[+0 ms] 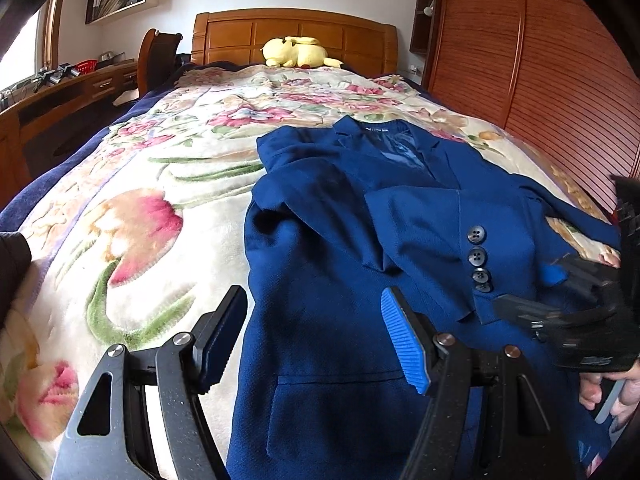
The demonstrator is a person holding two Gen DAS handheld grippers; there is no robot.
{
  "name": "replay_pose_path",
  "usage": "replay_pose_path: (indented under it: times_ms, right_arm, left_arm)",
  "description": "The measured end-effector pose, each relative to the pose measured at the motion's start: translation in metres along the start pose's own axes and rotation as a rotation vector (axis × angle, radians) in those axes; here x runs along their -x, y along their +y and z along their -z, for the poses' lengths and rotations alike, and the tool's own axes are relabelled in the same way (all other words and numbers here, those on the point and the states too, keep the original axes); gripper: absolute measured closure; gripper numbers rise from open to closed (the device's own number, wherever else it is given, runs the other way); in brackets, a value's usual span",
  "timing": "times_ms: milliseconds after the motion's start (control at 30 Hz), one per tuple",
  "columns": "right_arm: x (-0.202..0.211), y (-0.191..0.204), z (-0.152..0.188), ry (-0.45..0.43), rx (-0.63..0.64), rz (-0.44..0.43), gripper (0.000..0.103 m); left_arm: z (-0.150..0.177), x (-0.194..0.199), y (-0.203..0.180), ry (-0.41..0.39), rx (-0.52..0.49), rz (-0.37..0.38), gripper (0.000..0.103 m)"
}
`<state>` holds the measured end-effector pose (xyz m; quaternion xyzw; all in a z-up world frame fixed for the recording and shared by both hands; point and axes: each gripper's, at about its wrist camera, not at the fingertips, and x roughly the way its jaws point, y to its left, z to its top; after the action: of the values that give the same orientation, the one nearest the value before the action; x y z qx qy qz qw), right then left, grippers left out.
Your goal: Fold large clothes
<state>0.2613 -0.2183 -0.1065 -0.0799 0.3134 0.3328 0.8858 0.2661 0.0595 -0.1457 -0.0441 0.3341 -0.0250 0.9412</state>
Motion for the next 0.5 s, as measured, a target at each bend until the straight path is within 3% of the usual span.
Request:
replay_pose_path:
  times_ms: [100, 167, 500]
  right_arm:
    - [-0.013, -0.002, 0.004, 0.055, -0.004, -0.004, 0.083]
    - [-0.007, -0.004, 0.004, 0.027, -0.007, -0.011, 0.092]
    - [0.089, -0.027, -0.002, -0.237, -0.062, 0.02, 0.096]
  left_arm:
    - [0.0, 0.001, -0.002, -0.004, -0.01, -0.006, 0.033]
    - [0.0, 0.001, -0.003, -0.005, -0.011, -0.006, 0.033]
    - [-0.001, 0.002, -0.003, -0.009, -0.011, -0.007, 0.033]
